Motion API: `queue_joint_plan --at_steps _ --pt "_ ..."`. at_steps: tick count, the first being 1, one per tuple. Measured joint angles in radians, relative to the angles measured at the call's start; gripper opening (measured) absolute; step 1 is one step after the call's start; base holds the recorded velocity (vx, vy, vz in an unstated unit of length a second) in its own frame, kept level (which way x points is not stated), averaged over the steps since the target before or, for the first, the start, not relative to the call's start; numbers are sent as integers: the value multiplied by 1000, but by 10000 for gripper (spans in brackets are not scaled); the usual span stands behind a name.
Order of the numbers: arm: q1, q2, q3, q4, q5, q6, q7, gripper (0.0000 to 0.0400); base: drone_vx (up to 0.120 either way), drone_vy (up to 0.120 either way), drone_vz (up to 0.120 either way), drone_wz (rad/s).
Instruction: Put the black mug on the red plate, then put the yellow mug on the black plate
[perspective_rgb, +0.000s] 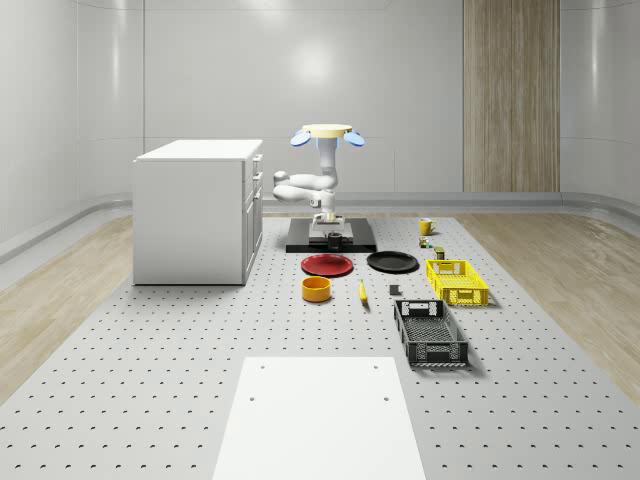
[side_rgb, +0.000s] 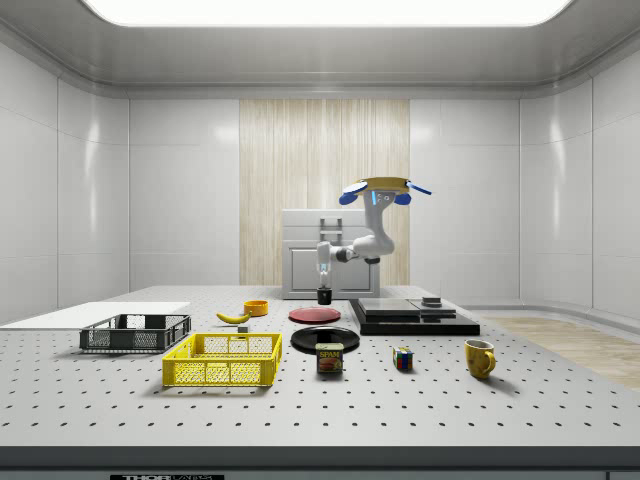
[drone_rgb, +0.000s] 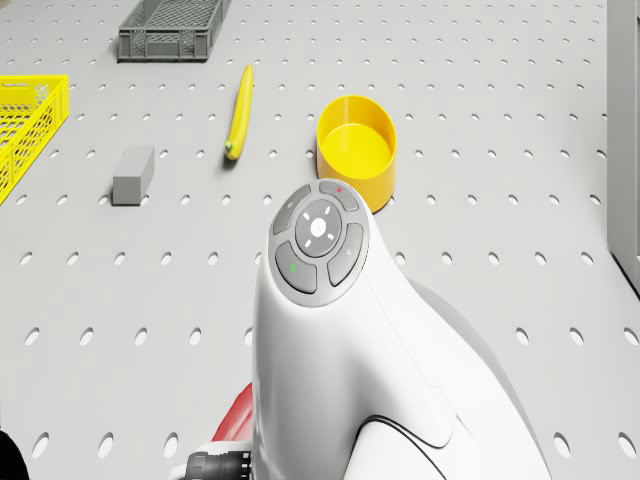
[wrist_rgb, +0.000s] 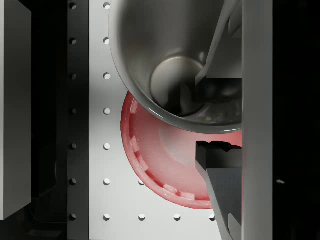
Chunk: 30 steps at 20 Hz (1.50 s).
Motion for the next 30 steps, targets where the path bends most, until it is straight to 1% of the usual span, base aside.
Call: queue_joint_plan --at_steps 7,12,21,25,30 --pt "-2 -8 1 0 3 7 1 110 109 0 0 0" --pt "32 -17 3 1 7 16 -34 110 0 0 0 0" --pt "140 -38 3 15 14 39 -155 110 0 0 0 0" --pt "159 -46 -35 29 -20 60 -185 110 0 0 0 0" --pt "162 -51 -88 46 -69 85 -201 110 0 0 0 0"
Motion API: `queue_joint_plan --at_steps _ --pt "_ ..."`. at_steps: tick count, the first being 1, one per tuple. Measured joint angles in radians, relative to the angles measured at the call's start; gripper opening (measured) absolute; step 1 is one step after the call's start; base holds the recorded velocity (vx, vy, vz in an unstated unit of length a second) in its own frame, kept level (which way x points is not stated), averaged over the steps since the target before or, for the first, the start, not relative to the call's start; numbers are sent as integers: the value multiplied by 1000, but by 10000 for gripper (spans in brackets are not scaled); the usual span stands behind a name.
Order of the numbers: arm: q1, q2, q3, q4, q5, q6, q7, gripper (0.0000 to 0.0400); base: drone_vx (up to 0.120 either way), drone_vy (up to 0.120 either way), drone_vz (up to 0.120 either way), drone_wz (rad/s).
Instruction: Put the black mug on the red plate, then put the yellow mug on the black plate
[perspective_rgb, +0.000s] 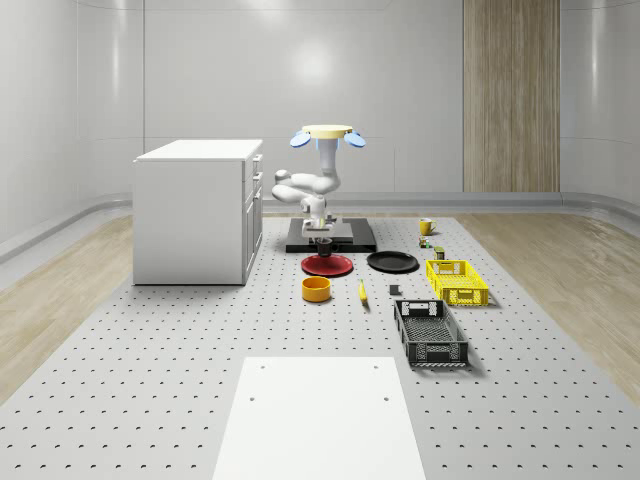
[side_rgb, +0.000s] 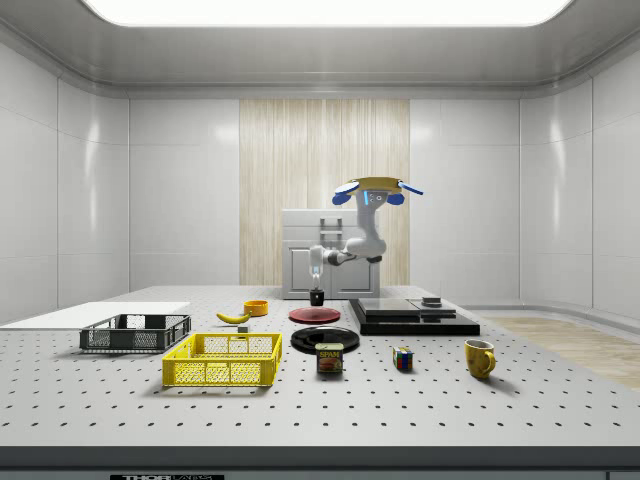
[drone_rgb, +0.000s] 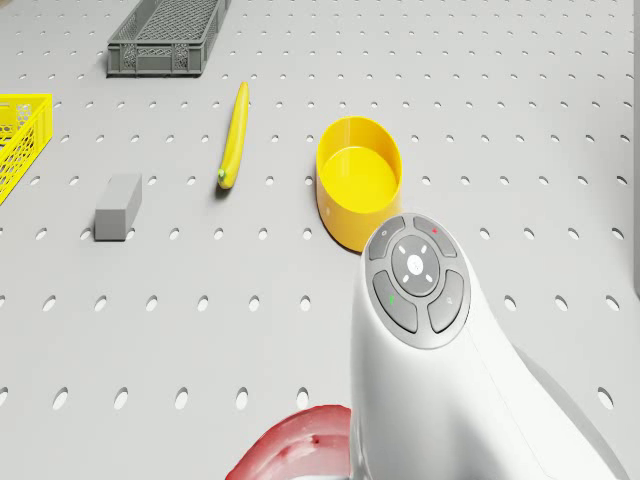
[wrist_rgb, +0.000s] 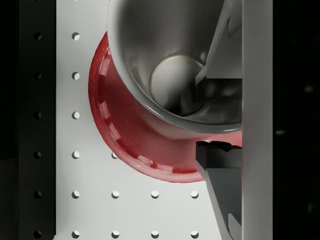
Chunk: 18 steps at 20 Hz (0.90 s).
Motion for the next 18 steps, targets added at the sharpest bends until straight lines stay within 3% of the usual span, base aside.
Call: queue_joint_plan --at_steps 16,18 --pt "-59 10 -108 25 -104 32 47 110 0 0 0 0" --pt "-60 11 -113 27 -109 33 48 224 0 0 0 0"
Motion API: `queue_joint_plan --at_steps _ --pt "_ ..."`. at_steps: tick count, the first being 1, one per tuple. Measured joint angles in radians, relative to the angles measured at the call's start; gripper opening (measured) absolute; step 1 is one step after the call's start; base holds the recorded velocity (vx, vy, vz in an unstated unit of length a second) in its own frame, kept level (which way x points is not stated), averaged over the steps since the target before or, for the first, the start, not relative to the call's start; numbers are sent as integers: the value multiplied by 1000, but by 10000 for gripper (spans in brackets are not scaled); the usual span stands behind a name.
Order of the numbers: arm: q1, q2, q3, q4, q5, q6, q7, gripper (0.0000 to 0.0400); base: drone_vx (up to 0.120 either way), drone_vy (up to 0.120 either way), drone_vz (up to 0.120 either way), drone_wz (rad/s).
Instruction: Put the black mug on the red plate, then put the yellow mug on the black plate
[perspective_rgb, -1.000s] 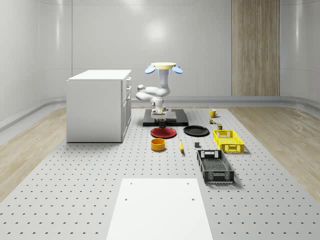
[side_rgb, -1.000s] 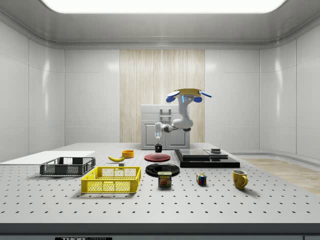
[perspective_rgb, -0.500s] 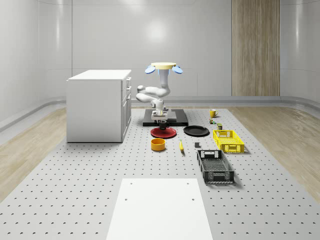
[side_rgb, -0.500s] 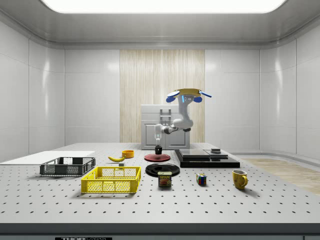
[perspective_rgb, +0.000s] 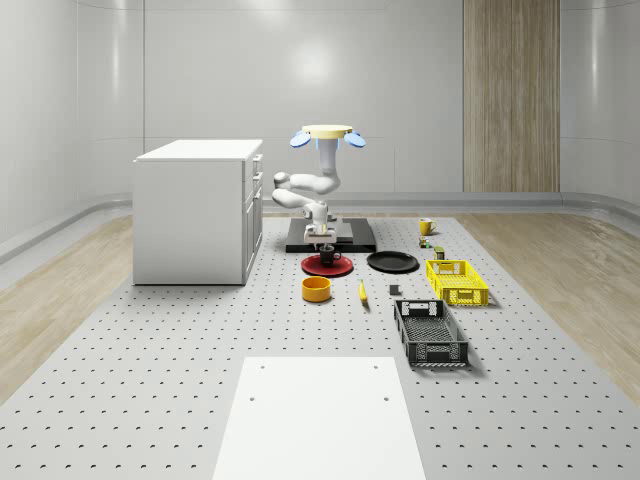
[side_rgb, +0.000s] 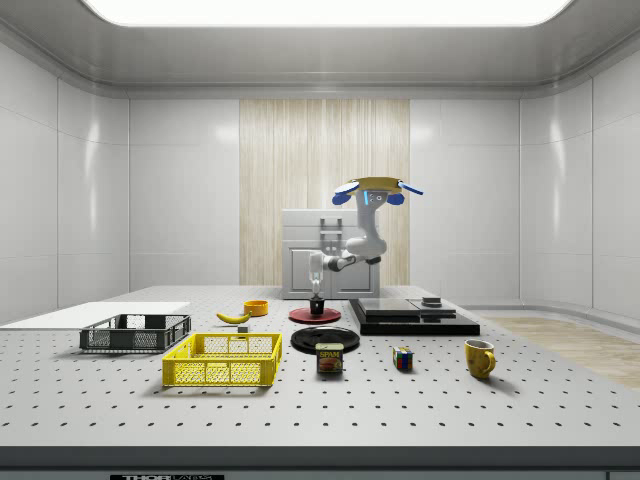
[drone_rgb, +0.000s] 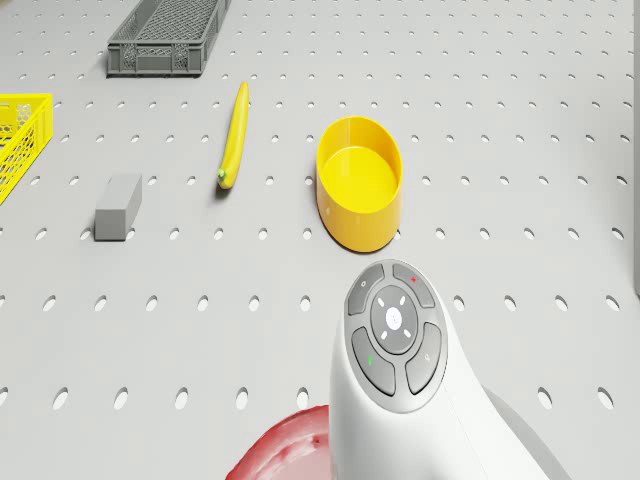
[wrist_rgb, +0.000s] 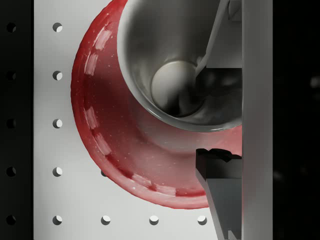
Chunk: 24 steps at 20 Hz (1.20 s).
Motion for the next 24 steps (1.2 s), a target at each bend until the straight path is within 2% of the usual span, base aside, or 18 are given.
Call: queue_joint_plan --at_steps 3,7,11,24 --pt "4 1 15 -6 13 -8 0 317 0 0 0 0" --pt "13 1 55 -21 50 -26 0 369 0 0 90 0" --pt "18 1 79 -28 73 -35 0 389 -40 70 110 0" --pt "21 0 97 -33 90 -41 0 400 -120 120 0 0"
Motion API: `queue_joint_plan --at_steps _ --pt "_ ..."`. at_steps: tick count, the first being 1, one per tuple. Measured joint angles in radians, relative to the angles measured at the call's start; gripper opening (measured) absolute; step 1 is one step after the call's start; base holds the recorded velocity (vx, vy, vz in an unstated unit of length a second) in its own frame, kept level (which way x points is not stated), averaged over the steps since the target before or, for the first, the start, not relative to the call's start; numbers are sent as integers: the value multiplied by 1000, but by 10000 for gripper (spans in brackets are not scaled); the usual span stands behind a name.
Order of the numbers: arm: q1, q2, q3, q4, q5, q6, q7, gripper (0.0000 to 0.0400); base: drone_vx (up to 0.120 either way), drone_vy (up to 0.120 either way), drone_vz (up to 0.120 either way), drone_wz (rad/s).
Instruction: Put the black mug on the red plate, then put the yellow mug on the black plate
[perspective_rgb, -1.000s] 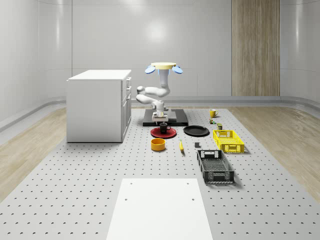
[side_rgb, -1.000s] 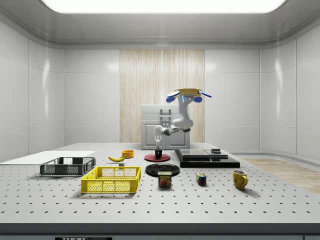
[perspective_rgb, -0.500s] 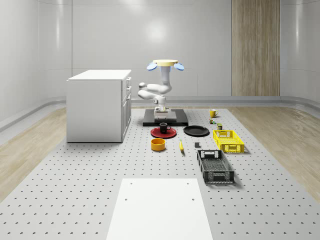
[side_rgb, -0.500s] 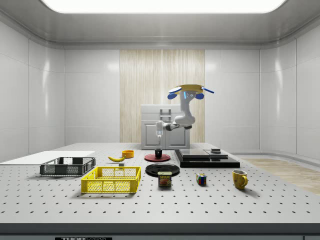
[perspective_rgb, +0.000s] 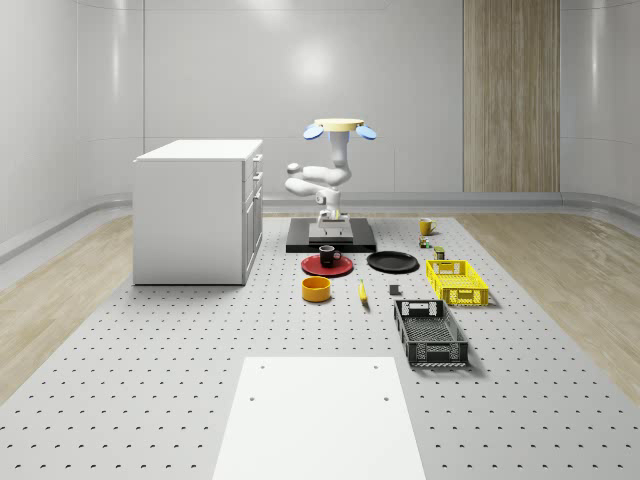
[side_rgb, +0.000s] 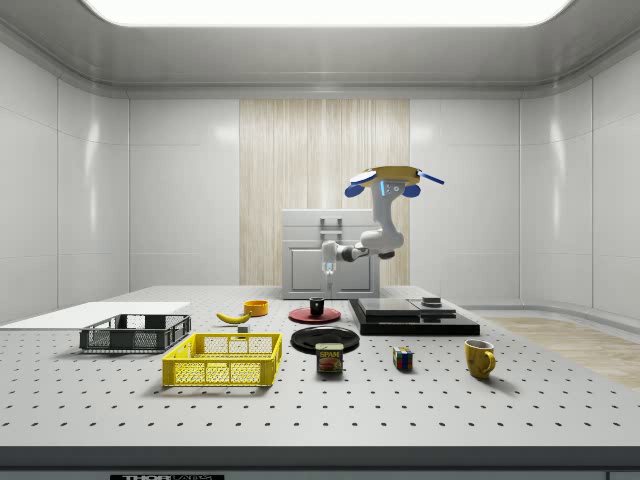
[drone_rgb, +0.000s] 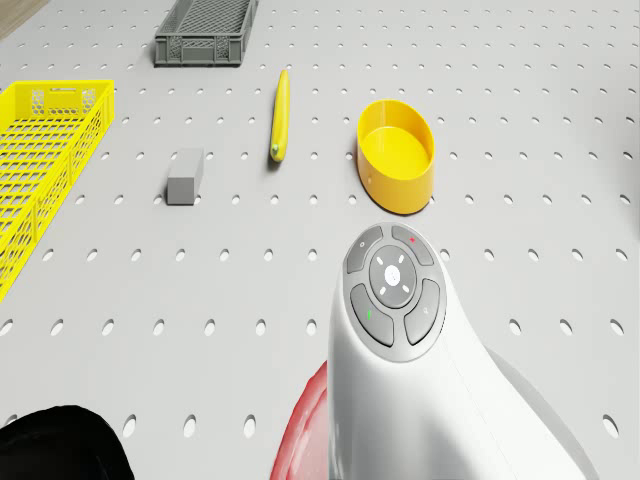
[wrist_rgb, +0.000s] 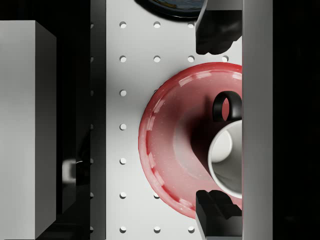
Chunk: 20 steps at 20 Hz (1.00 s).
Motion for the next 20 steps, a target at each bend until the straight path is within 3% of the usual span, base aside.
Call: queue_joint_plan --at_steps 20 --pt "-1 -3 1 0 2 2 1 400 -120 120 0 0"
